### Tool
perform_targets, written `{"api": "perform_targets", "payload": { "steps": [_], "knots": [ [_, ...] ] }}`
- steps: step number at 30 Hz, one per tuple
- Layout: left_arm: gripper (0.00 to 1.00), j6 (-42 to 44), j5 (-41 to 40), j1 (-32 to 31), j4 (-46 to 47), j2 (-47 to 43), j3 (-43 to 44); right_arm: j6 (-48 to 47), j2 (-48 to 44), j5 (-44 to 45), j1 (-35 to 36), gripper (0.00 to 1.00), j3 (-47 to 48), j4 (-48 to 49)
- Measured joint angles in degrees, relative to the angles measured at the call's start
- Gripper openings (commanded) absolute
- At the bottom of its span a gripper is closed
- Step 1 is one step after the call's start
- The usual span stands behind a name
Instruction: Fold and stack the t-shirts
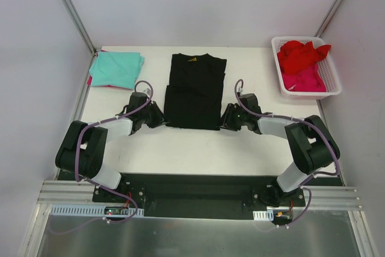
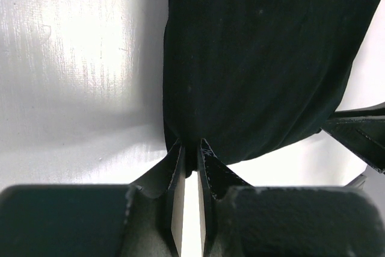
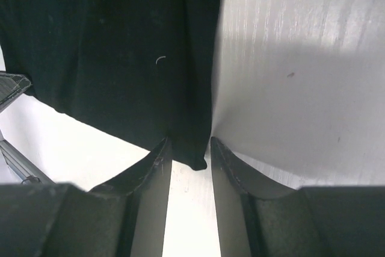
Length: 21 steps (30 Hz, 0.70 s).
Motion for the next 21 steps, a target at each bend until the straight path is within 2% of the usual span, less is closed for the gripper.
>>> {"api": "perform_targets", "payload": {
  "steps": [2,7,8,9,12,21],
  "knots": [
    [0.06,0.0,0.24,0.0,0.0,0.0,0.0,0.15,0.55,-0.02,0.04,0.33,0.35,0.35],
    [0.05,-0.09,0.68,0.0,0.0,0.0,0.0,0.94,2.12,-0.61,0.33,0.19,1.14,1.11],
    [0.04,-0.2,0.7,0.0,0.0,0.0,0.0,0.98,2.29,-0.55,0.42,0.14,1.18,1.22],
    [0.04,-0.28,0.72,0.0,0.0,0.0,0.0,1.05,2.4,-0.55,0.55,0.01,1.18,1.22],
    [0.0,-0.63,0.74,0.0,0.02,0.0,0.0,1.2,2.69,-0.5,0.7,0.01,1.18,1.16],
    [0.0,0.11,0.72,-0.02,-1.79,-2.16,-1.57,-0.74,-0.33,1.07,0.9,0.01,1.11,-3.5]
  ]
}}
